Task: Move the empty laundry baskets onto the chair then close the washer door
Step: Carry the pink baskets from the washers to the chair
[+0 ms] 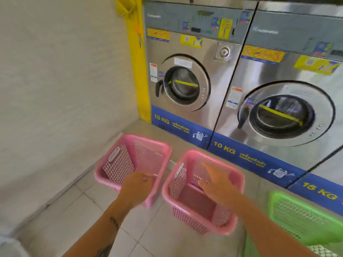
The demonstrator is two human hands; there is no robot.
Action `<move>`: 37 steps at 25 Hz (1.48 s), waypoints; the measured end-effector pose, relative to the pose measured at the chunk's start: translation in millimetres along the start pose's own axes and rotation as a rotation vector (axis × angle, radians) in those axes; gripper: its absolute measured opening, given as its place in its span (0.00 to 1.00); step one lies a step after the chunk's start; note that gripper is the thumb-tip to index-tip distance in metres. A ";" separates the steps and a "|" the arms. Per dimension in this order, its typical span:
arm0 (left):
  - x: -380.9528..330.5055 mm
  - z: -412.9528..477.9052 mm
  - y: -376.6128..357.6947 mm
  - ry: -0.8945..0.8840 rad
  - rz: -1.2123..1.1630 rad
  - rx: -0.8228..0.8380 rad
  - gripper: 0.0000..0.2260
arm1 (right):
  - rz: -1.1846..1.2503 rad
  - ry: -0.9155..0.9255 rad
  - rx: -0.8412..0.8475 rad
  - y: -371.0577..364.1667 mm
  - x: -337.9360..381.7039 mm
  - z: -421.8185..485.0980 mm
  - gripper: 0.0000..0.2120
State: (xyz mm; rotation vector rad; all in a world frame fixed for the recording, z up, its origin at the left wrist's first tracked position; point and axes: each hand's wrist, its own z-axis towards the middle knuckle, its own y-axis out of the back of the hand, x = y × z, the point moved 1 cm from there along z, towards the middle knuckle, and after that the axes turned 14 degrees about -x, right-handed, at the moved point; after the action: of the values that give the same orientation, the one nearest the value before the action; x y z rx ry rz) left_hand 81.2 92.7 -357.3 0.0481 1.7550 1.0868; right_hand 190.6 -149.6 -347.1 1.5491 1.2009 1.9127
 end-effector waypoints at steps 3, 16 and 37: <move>9.8 28.4 35.3 -0.020 0.045 -0.006 0.13 | 0.022 0.044 0.022 -14.1 55.6 31.6 0.29; 62.7 181.8 73.7 -0.085 0.410 -0.076 0.20 | -0.008 -0.132 0.210 -109.1 100.3 186.8 0.32; 377.2 481.1 -82.8 -0.474 0.725 0.205 0.42 | -0.404 -0.530 -0.101 -436.4 1.1 269.5 0.32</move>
State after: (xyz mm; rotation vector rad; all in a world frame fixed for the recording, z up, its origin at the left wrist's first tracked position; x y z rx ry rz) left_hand 307.3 537.0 -720.7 1.0499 1.4188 1.2514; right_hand 352.6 190.3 -695.4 1.4889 1.0550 1.1878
